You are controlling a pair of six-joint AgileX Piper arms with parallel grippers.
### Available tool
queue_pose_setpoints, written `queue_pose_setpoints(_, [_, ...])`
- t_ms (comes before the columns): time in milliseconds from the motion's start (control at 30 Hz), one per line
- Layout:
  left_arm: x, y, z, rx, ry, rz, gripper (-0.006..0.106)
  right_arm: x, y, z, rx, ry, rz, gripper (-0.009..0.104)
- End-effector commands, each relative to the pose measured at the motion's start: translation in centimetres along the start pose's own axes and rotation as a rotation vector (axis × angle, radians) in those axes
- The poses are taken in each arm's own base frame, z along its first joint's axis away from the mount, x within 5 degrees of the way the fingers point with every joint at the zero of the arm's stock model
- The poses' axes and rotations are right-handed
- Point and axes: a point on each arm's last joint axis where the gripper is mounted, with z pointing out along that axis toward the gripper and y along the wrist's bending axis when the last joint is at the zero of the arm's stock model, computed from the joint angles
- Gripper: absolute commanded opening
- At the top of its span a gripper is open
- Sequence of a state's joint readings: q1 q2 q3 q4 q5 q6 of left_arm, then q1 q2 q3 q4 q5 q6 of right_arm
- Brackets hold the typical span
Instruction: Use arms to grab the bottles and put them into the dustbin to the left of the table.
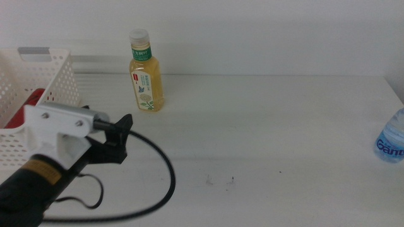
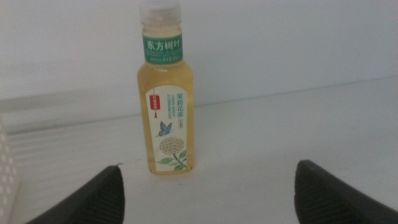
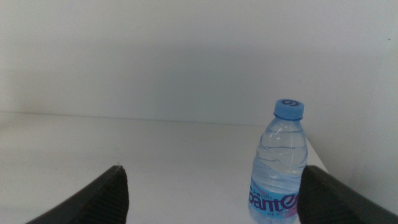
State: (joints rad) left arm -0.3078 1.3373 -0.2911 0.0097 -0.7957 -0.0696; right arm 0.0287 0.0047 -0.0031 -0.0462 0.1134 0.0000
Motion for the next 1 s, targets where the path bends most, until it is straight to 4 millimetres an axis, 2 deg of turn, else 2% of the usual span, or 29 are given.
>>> queue_pose_setpoints(0, [-0.2, 0.1, 1.2, -0.008, -0.015, -0.026, 0.094, 0.0, 0.0, 0.0, 0.007, -0.007, -0.010, 0.093])
queue_pose_setpoints(167, [-0.2, 0.6, 4.4, 0.027, 0.027, -0.006, 0.094, 0.0, 0.0, 0.0, 0.007, -0.007, -0.010, 0.093])
queue_pose_setpoints(600, [0.2, 3.6, 12.2, 0.065, 0.048, 0.019, 0.094, 0.0, 0.0, 0.0, 0.007, -0.007, -0.010, 0.093])
queue_pose_setpoints(967, [1.4, 4.3, 16.3, 0.068, 0.051, 0.012, 0.094, 0.0, 0.0, 0.0, 0.007, -0.007, -0.010, 0.093])
